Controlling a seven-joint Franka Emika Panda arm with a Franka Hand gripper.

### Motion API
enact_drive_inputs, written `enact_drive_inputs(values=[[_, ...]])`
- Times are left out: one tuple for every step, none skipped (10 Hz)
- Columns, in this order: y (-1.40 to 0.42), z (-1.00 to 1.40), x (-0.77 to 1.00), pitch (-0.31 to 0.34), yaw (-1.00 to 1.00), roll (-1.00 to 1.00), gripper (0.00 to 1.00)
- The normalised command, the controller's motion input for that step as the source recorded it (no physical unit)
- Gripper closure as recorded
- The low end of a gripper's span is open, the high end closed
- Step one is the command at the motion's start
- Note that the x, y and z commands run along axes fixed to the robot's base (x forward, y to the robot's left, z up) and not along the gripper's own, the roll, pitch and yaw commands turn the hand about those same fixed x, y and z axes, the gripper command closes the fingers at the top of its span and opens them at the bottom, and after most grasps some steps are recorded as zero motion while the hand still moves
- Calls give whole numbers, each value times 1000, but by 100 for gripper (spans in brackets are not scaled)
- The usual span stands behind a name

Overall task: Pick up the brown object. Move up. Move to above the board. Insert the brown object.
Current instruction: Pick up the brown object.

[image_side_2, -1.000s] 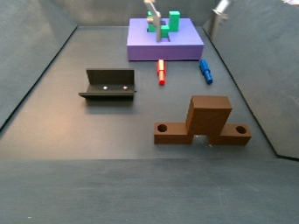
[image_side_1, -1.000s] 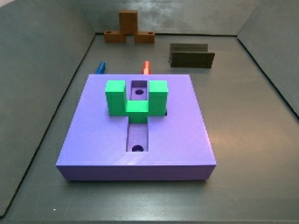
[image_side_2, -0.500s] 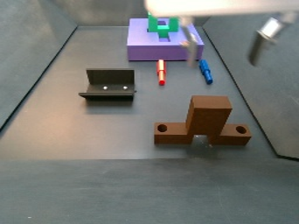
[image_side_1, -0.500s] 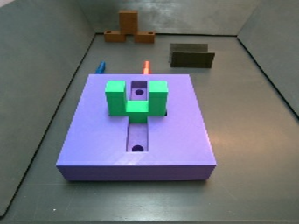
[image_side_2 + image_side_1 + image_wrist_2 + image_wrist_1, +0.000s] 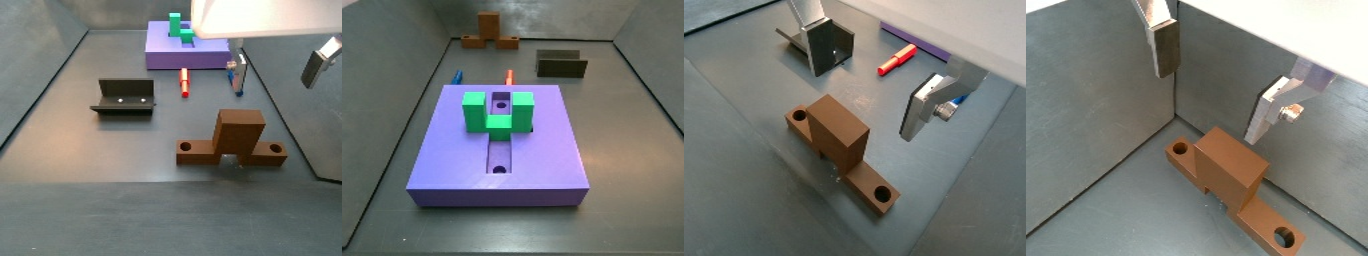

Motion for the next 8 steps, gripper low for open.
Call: enact_drive_inputs(values=[[169, 0, 306, 0, 0, 0, 0], [97, 0, 451, 4, 9, 0, 0], [0, -157, 474, 0, 0, 24, 0], [-143, -331, 466, 0, 0, 31, 0], [-106, -400, 380, 0, 0, 0, 0], [0, -449, 214, 0, 0, 0, 0], [0, -434, 120, -14, 0, 0, 0], [0, -500, 20, -23, 17, 0, 0]])
